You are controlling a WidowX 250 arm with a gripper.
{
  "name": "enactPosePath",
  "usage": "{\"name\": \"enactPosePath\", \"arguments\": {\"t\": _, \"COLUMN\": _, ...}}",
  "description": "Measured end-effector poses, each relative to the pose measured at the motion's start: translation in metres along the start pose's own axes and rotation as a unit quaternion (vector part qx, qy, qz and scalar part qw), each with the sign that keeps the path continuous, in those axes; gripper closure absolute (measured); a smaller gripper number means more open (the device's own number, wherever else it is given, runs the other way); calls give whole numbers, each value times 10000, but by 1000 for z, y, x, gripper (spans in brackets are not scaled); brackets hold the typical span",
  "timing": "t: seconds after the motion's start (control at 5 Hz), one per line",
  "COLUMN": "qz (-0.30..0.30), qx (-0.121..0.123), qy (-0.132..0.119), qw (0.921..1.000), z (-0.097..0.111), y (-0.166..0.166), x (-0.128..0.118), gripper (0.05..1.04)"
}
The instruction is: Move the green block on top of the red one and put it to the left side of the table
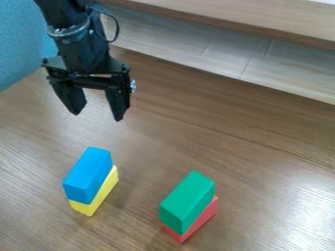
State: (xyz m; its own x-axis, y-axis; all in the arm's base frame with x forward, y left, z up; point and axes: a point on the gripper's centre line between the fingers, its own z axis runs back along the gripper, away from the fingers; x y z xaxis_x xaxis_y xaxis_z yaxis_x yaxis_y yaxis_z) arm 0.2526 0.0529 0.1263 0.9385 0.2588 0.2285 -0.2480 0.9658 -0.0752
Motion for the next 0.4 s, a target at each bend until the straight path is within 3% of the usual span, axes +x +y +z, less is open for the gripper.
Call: {"name": "enactPosePath", "arguments": {"t": 0.4, "qz": -288, "qx": -75, "qy": 189, "qw": 9994, "z": -10, "y": -10, "x": -14, "gripper": 82}}
